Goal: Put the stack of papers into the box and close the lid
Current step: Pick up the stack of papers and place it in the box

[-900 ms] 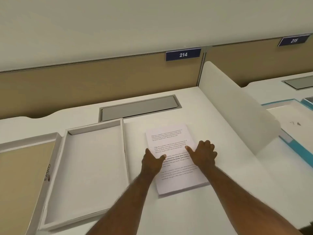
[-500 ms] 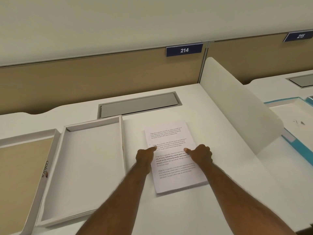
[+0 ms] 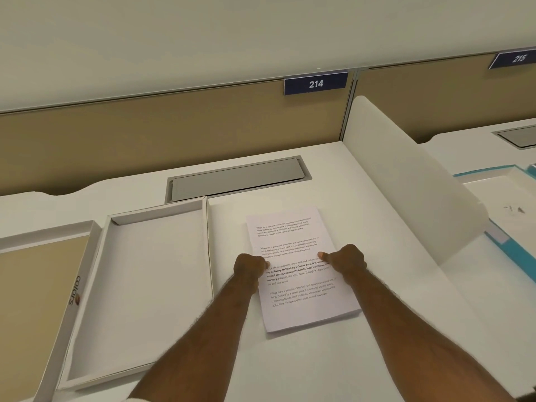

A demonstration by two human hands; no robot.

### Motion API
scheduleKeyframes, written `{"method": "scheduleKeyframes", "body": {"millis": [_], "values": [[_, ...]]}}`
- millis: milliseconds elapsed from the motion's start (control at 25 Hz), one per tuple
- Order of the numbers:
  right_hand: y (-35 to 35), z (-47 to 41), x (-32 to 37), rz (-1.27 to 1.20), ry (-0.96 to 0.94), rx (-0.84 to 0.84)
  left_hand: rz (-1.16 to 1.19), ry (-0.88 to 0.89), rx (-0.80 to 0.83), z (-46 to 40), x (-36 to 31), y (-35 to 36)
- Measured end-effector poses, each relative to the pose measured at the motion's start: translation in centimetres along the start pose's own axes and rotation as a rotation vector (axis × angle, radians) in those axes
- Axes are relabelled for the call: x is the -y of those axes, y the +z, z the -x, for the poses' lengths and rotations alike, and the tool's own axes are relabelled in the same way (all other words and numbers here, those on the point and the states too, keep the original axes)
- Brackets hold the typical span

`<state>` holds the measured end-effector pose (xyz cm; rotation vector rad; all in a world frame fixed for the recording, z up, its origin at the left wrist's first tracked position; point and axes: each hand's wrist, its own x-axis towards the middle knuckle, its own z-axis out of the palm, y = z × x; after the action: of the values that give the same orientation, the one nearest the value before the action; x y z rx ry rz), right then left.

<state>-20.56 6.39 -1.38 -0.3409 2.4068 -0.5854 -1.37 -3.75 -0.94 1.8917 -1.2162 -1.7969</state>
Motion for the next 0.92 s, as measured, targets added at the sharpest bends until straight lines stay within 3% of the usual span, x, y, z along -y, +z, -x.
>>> {"method": "scheduleKeyframes", "body": {"millis": [240, 360, 680, 920], "values": [[0.3, -0.2, 0.0, 0.008, 0.001, 0.011, -0.166, -0.006, -0.165, 0.6, 0.1, 1.4], [0.4, -0.2, -0.1, 0.005, 0.001, 0.009, -0.124, -0.008, -0.192, 1.4, -0.1, 2.0], [0.5, -0.2, -0.1, -0.002, 0.008, 0.002, 0.088, 0.010, -0.068, 1.9, -0.4, 1.7], [0.5, -0.3, -0.1, 0.012, 0.013, 0.004, 0.166, 0.065, -0.086, 1.9, 0.0, 1.7]]}}
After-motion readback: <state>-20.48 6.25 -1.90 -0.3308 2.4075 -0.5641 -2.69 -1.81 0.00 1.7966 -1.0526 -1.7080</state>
